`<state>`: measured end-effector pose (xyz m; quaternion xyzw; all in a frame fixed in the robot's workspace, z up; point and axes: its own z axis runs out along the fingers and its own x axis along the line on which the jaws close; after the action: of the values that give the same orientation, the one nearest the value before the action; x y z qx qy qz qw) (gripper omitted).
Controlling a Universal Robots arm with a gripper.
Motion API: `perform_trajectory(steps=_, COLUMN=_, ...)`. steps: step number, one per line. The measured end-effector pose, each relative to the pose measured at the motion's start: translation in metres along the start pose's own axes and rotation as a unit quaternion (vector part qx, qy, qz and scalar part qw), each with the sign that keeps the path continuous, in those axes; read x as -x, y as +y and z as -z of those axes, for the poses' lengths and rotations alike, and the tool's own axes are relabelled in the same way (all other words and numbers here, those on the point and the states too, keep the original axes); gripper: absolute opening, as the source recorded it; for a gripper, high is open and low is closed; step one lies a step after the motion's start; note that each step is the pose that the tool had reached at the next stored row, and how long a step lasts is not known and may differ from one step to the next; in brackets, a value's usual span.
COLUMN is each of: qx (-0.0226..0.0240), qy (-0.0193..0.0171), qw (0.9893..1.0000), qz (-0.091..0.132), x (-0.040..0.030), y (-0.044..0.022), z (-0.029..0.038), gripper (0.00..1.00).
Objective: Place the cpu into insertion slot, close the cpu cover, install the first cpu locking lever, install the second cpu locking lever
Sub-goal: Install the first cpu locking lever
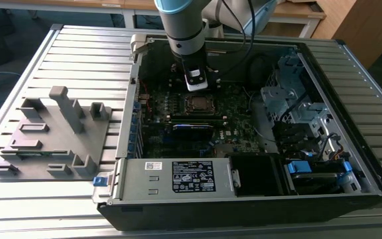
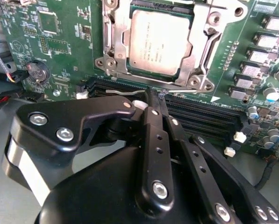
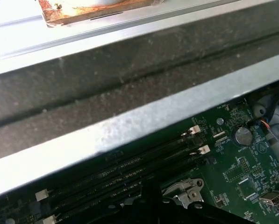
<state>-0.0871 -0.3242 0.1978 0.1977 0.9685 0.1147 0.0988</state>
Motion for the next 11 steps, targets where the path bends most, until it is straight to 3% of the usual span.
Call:
perform_trajectory(steps=4, qx=0.0003, qy=-0.0004, qw=1.0, qz=0.0, x=-0.0001, y=-0.0001, z=-0.0009, gripper=0.1)
perform_trajectory(steps=11, qx=-0.0053, qy=-0.0076, qw=1.0, qz=0.003, x=-0.0005, y=-0.0008, z=-0.0033, gripper=0.1)
